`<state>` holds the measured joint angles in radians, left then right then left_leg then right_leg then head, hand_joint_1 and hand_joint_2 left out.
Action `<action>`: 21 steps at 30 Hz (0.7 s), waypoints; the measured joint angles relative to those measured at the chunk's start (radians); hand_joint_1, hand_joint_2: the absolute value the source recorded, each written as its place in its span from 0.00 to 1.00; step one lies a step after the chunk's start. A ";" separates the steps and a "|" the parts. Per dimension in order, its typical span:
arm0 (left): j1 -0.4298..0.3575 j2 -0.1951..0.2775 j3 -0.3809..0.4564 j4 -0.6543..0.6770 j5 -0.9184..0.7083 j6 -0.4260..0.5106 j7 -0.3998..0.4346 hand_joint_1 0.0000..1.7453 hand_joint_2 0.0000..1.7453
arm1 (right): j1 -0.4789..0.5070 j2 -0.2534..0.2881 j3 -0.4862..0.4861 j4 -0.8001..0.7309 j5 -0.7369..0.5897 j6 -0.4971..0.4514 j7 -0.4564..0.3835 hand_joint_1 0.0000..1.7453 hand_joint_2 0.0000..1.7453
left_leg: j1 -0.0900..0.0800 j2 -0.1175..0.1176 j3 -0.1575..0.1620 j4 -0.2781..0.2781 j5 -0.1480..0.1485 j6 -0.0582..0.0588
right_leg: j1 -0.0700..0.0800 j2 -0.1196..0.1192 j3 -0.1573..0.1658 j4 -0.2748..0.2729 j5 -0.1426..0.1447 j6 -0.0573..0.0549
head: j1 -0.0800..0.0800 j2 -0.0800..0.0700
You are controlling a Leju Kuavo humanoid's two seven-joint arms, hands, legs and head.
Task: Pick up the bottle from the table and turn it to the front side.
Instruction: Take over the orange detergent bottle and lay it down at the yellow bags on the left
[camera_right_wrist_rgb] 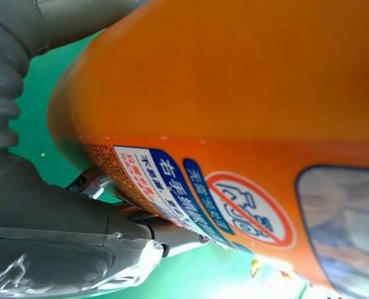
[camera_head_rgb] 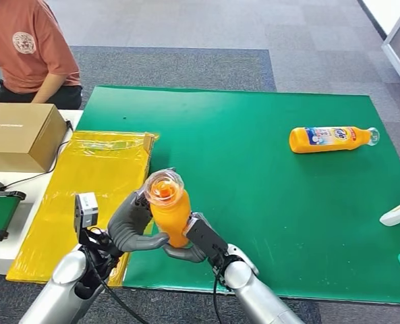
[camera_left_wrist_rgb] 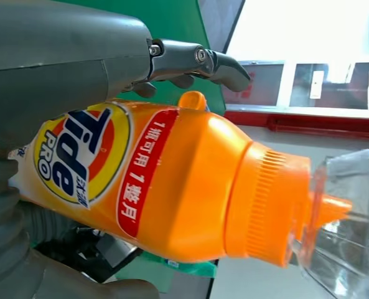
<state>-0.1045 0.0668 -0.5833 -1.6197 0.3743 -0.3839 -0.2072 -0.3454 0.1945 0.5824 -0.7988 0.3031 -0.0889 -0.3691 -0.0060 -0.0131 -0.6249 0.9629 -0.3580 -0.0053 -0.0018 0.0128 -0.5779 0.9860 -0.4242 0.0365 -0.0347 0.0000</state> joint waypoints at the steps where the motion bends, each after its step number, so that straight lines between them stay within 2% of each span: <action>1: -0.001 0.000 -0.001 -0.001 0.000 0.000 -0.001 0.00 1.00 | 0.000 0.000 -0.001 0.003 0.000 0.000 0.000 1.00 1.00 | 0.000 0.000 0.000 0.000 0.000 0.000 | 0.000 0.000 0.000 0.000 0.000 0.000 | 0.000 0.000; 6: -0.001 0.000 -0.003 -0.002 -0.001 0.000 -0.001 0.00 1.00 | -0.001 0.000 -0.002 0.012 0.001 0.000 -0.003 1.00 1.00 | 0.000 0.000 0.000 0.000 0.000 0.000 | 0.000 0.000 0.000 0.000 0.000 0.000 | 0.000 0.000; 7: -0.001 0.000 -0.003 -0.002 -0.001 0.000 -0.001 0.09 1.00 | -0.001 0.001 -0.003 0.013 0.001 0.000 -0.003 1.00 1.00 | 0.000 0.000 0.000 0.000 0.000 0.000 | 0.000 0.000 0.000 0.000 0.000 0.000 | 0.000 0.000; 10: -0.001 0.001 -0.004 -0.002 -0.002 0.001 -0.001 0.84 1.00 | -0.001 0.002 -0.004 0.017 0.002 0.000 -0.003 1.00 1.00 | 0.000 0.000 0.000 0.000 0.000 0.000 | 0.000 0.000 0.000 0.000 0.000 0.000 | 0.000 0.000; 11: -0.001 0.002 -0.004 -0.002 -0.004 0.002 0.000 1.00 1.00 | -0.001 0.003 -0.005 0.018 0.004 0.000 -0.003 1.00 1.00 | 0.000 0.000 0.000 0.000 0.000 0.000 | 0.000 0.000 0.000 0.000 0.000 0.000 | 0.000 0.000; 21: -0.007 0.013 -0.009 -0.002 -0.043 0.031 0.017 1.00 1.00 | 0.004 0.004 -0.016 0.020 0.018 -0.003 0.002 1.00 1.00 | 0.000 0.000 0.000 0.000 0.000 0.000 | 0.000 0.000 0.000 0.000 0.000 0.000 | 0.000 0.000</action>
<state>-0.1113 0.0801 -0.5925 -1.6213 0.3316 -0.3532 -0.1902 -0.3413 0.1987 0.5668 -0.7793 0.3208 -0.0919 -0.3672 -0.0060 -0.0131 -0.6249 0.9629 -0.3580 -0.0053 -0.0018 0.0128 -0.5776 0.9860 -0.4242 0.0366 -0.0347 -0.0002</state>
